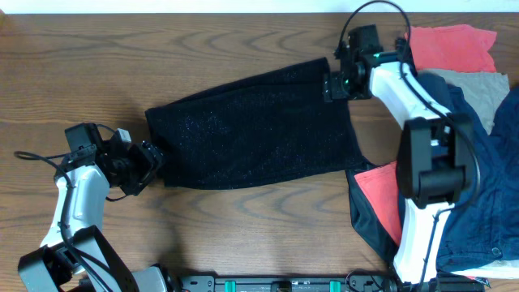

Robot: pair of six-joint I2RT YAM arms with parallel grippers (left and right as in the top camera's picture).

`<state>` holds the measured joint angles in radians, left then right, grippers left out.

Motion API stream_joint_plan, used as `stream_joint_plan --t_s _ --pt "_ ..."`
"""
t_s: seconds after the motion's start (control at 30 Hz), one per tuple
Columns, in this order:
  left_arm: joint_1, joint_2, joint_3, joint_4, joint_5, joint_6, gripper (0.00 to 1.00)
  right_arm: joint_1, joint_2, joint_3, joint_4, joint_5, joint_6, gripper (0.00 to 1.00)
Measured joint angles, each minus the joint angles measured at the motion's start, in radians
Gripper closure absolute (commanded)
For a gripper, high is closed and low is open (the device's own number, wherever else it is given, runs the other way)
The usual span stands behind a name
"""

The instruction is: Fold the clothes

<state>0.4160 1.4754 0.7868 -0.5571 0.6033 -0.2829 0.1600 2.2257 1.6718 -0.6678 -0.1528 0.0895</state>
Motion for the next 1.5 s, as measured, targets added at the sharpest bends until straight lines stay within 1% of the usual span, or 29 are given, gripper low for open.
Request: stream_joint_plan --t_s 0.07,0.1,0.13,0.23,0.3,0.33,0.37,0.47,0.53,0.73,0.87,0.97,1.17,1.3,1.33,1.37,1.4,1.47,1.5 --pt "0.0 0.0 0.0 0.0 0.0 0.0 0.24 0.001 0.021 -0.002 0.023 -0.008 -0.006 0.27" --pt "0.0 0.0 0.0 0.0 0.0 0.0 0.24 0.001 0.021 -0.002 0.039 -0.013 -0.008 0.32" --pt "0.0 0.0 0.0 0.0 0.0 0.0 0.24 0.001 0.021 -0.001 0.05 -0.015 -0.01 0.41" --pt "0.0 0.0 0.0 0.0 0.0 0.0 0.24 0.001 0.021 -0.001 0.063 -0.023 -0.014 0.58" --pt "0.0 0.0 0.0 0.0 0.0 0.0 0.24 0.001 0.021 -0.001 0.061 -0.025 -0.015 0.76" --pt "0.0 0.0 0.0 0.0 0.0 0.0 0.24 0.001 0.021 -0.001 0.06 -0.026 -0.017 0.87" --pt "0.0 0.0 0.0 0.0 0.0 0.0 0.24 0.001 0.021 -0.001 0.059 -0.026 -0.016 0.92" --pt "0.0 0.0 0.0 0.0 0.0 0.0 0.24 0.001 0.019 -0.001 0.059 -0.031 -0.014 0.95" --pt "0.0 0.0 0.0 0.0 0.0 0.0 0.24 0.001 0.013 -0.001 0.058 -0.03 -0.014 0.99" --pt "0.0 0.0 0.0 0.0 0.0 0.0 0.24 0.001 -0.064 -0.002 0.07 -0.028 -0.015 0.99" --pt "0.0 0.0 0.0 0.0 -0.001 0.0 0.24 0.004 -0.154 -0.001 0.146 -0.037 -0.015 0.99" --pt "0.0 0.0 0.0 0.0 -0.005 0.0 0.24 0.012 -0.188 0.0 0.226 -0.044 -0.015 0.99" --pt "0.0 0.0 0.0 -0.002 -0.006 0.0 0.24 0.044 -0.162 0.002 0.347 -0.042 -0.015 0.98" --pt "0.0 0.0 0.0 -0.009 -0.008 0.0 0.24 0.073 -0.081 0.003 0.478 -0.034 -0.015 0.99" --pt "0.0 0.0 0.0 -0.013 -0.008 0.0 0.24 0.079 -0.053 0.003 0.517 -0.032 -0.015 0.95" --pt "0.0 0.0 0.0 -0.016 -0.008 0.0 0.24 0.086 -0.02 0.003 0.557 -0.029 -0.016 0.78" --pt "0.0 0.0 -0.001 -0.02 -0.008 0.0 0.24 0.088 0.008 0.002 0.592 -0.027 -0.008 0.69" --pt "0.0 0.0 -0.001 -0.029 -0.008 0.001 0.19 0.093 0.052 0.002 0.641 -0.011 0.008 0.63" --pt "0.0 0.0 -0.001 -0.035 -0.008 0.003 0.16 0.094 0.072 0.002 0.652 0.0 0.017 0.47"
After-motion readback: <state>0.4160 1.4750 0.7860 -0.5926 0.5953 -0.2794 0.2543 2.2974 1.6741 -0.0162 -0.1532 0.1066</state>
